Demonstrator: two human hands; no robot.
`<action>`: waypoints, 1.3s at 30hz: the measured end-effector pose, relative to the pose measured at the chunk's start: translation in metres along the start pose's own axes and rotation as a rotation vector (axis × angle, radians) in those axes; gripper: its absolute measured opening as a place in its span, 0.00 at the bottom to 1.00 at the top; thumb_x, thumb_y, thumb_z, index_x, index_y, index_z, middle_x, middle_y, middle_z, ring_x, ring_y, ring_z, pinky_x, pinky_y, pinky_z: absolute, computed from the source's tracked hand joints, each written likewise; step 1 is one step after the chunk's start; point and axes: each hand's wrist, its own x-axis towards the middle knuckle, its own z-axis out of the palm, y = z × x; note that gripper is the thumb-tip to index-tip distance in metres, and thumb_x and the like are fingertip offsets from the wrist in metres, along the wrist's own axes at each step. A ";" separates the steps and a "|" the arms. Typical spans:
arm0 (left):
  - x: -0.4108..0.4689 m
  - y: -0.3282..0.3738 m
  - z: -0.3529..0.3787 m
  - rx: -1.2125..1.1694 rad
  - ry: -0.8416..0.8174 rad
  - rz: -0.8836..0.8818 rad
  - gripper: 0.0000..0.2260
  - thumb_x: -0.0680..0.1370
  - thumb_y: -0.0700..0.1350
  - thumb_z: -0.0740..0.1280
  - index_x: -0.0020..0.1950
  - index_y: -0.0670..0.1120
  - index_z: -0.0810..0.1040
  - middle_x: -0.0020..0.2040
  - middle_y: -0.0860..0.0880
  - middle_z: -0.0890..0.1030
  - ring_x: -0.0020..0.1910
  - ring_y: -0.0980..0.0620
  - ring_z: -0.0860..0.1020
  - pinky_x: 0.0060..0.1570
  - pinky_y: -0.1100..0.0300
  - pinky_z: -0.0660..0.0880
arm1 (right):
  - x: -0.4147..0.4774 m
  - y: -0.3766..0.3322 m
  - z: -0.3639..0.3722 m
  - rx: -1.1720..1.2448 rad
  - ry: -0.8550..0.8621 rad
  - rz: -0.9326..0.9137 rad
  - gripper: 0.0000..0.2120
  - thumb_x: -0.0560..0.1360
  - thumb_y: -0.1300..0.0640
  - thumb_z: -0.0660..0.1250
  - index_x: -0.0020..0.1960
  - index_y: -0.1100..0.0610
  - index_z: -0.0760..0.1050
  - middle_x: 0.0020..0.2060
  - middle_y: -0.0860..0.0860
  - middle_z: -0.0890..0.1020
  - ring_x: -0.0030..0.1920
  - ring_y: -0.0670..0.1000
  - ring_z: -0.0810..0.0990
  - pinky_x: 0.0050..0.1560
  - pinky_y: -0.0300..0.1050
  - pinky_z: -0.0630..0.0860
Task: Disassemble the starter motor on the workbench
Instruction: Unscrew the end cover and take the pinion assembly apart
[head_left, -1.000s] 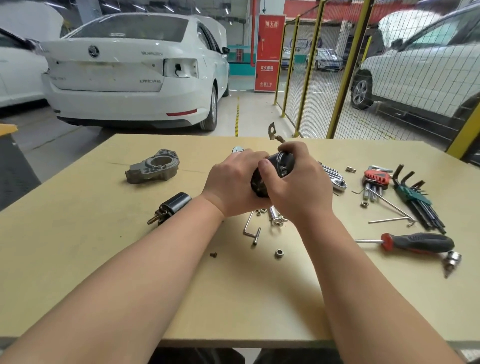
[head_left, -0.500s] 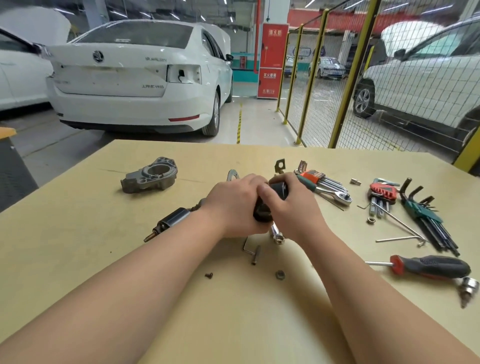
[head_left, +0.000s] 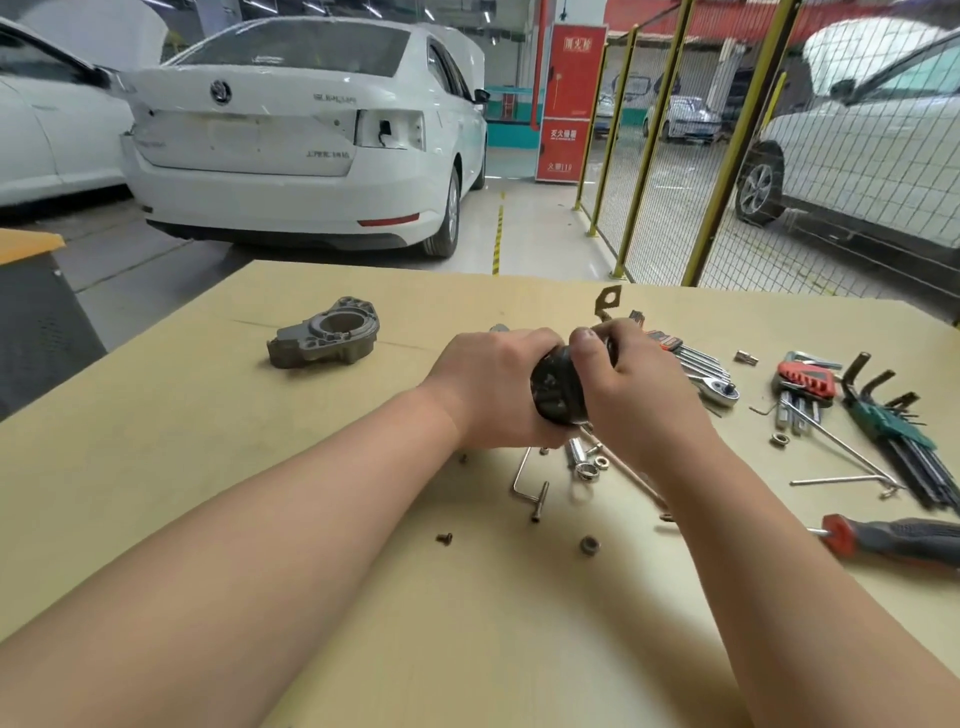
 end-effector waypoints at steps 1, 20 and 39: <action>-0.001 0.001 0.003 0.016 0.000 -0.003 0.25 0.63 0.63 0.71 0.52 0.50 0.74 0.34 0.61 0.68 0.37 0.52 0.71 0.39 0.60 0.66 | 0.000 0.001 0.002 -0.040 -0.009 0.008 0.15 0.76 0.40 0.53 0.50 0.50 0.70 0.42 0.51 0.79 0.44 0.54 0.76 0.42 0.48 0.71; -0.018 -0.023 -0.021 -0.239 0.302 -0.215 0.24 0.61 0.63 0.75 0.53 0.59 0.74 0.45 0.61 0.77 0.45 0.57 0.77 0.44 0.63 0.71 | 0.004 0.031 -0.012 0.282 -0.192 0.097 0.14 0.75 0.43 0.63 0.56 0.48 0.71 0.50 0.51 0.79 0.41 0.47 0.78 0.43 0.46 0.76; -0.043 -0.062 -0.054 -1.194 0.597 -0.464 0.19 0.63 0.55 0.70 0.48 0.45 0.81 0.45 0.42 0.83 0.50 0.38 0.81 0.51 0.39 0.78 | 0.023 -0.079 0.026 0.200 -0.315 -0.297 0.17 0.76 0.51 0.64 0.64 0.48 0.70 0.57 0.43 0.78 0.56 0.42 0.76 0.60 0.44 0.74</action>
